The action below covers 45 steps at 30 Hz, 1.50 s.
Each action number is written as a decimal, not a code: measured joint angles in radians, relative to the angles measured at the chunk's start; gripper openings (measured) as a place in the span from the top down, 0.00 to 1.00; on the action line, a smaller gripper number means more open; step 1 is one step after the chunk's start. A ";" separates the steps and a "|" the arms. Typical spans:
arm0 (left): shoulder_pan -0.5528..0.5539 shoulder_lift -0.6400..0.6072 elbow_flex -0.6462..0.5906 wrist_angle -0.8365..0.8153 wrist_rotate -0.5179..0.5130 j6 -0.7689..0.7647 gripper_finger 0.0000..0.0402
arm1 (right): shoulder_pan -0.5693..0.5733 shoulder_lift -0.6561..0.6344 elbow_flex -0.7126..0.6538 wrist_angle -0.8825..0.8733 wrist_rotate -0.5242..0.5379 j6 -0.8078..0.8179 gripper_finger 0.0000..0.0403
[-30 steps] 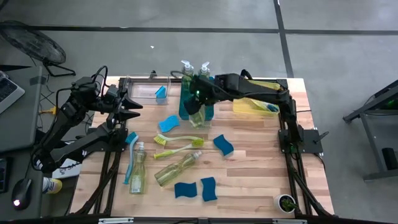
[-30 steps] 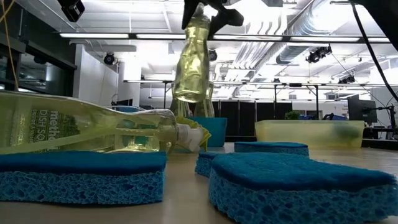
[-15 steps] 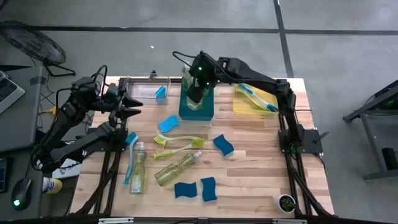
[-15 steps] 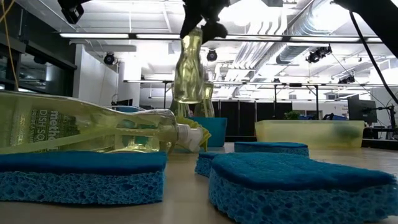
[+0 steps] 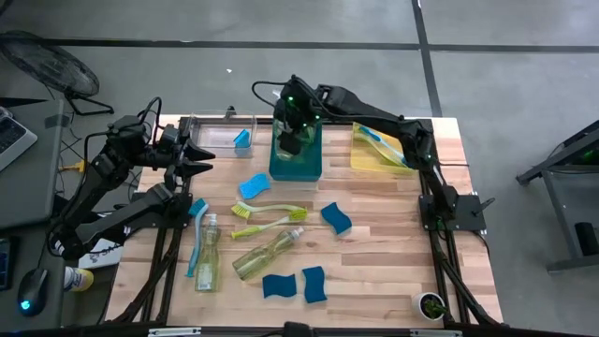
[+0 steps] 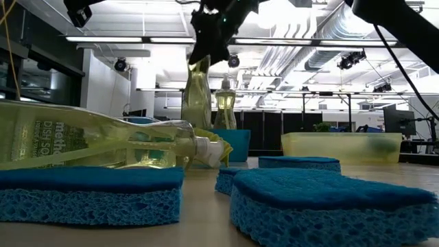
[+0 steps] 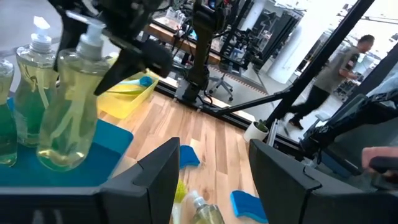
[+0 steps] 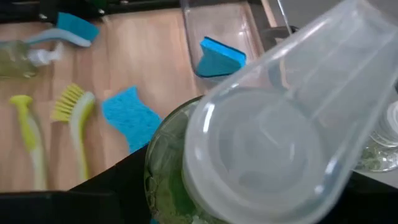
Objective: Pick & Place Kitchen Sink Supplies
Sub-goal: Put the yellow soap dispenser into the blue bin
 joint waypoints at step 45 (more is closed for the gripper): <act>0.000 0.000 0.000 -0.018 -0.078 -0.052 0.53 | 0.066 0.161 0.003 0.074 0.549 0.872 0.31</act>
